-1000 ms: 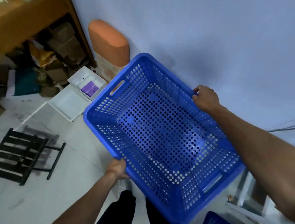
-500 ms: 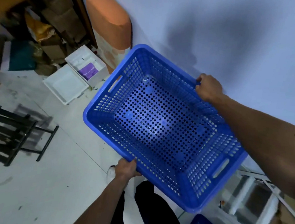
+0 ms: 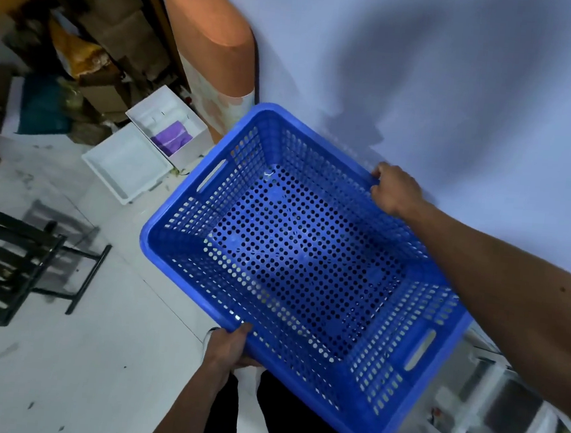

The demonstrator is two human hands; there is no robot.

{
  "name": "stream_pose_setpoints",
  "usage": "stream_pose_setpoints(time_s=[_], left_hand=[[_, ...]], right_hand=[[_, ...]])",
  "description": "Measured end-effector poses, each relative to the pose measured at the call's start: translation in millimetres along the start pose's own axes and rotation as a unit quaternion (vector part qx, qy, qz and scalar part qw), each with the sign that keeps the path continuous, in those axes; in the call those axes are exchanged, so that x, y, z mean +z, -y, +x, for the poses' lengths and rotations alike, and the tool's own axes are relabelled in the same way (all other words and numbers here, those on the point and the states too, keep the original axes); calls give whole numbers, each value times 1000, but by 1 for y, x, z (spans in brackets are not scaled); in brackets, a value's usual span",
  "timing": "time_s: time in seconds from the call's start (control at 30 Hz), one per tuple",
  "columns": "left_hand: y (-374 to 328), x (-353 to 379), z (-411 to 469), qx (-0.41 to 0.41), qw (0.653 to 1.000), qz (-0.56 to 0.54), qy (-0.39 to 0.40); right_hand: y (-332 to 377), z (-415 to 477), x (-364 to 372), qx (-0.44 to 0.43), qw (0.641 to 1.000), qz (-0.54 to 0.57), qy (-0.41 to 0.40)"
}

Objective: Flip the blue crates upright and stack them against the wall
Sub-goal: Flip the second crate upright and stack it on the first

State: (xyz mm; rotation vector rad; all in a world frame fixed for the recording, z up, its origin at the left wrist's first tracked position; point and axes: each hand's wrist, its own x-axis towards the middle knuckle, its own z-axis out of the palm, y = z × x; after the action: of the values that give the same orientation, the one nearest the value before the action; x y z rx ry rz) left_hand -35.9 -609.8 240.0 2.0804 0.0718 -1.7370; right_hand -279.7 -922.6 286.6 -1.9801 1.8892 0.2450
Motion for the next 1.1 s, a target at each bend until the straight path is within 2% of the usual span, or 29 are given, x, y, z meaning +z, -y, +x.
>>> stream_pose_setpoints(time_s=[0.2,0.37,0.53,0.67,0.87,1.1], left_hand=[[-8,11,-2,26,1000,8,9],[-19,24,-7,22,999,-1,26],[-22,26,-7,20,1000,-11,22],[-27,29,4,20,999,2,41],[-20,43,17,-5,998,-60,37],[-35,34,20,-20,997,40,67]], right_hand=[[-14,4,3,28,998,-22,-51],[-16,19,-12,48,998,-32,-18],[-8,25,-10,34,999,-33,-3],[-8,32,-11,48,997,14,54],[-20,43,-15,98,977,155,108],[-34,19,-3,4,988,23,152]])
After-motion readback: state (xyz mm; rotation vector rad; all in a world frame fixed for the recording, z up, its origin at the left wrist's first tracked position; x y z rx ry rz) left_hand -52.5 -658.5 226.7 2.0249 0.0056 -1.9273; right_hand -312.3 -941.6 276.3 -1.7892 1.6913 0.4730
